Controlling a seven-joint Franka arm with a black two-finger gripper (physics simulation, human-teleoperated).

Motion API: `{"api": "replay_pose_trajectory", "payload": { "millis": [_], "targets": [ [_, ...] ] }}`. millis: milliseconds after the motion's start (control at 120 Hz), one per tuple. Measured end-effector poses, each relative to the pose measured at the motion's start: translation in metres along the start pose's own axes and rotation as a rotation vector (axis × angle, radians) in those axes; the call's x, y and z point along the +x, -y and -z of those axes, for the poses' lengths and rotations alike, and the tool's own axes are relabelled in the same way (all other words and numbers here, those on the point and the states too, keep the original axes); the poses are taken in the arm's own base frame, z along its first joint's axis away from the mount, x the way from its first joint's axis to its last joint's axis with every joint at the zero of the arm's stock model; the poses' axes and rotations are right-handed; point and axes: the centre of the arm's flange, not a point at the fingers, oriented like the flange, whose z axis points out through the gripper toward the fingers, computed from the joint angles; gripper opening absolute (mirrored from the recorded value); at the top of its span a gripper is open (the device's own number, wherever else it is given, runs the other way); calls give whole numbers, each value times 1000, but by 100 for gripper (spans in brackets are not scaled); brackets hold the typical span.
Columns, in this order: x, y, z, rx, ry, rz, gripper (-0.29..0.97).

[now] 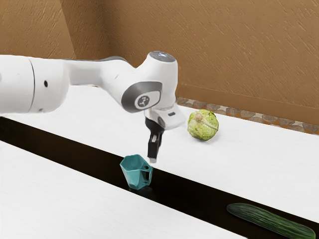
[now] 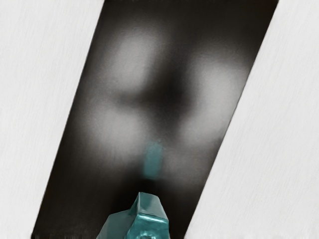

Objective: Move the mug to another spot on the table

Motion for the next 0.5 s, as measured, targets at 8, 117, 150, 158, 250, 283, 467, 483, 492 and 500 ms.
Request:
{"api": "replay_pose_trajectory", "payload": {
  "millis": [8, 117, 150, 158, 250, 283, 467, 483, 492, 500],
  "targets": [
    [-3, 0, 4, -3, -7, 6, 66],
    [-48, 10, 47, -23, -71, 75, 67],
    [-60, 13, 56, -24, -83, 91, 67],
    [-63, 13, 58, -24, -85, 96, 67],
    [-101, 29, 78, -18, -107, 146, 67],
    [-114, 36, 86, -10, -116, 164, 67],
    [-144, 45, 137, 46, -159, 176, 68],
    [-146, 45, 139, 48, -161, 175, 68],
    [-146, 45, 140, 48, -161, 175, 68],
    [-147, 45, 140, 49, -161, 174, 68]
  ]
}}
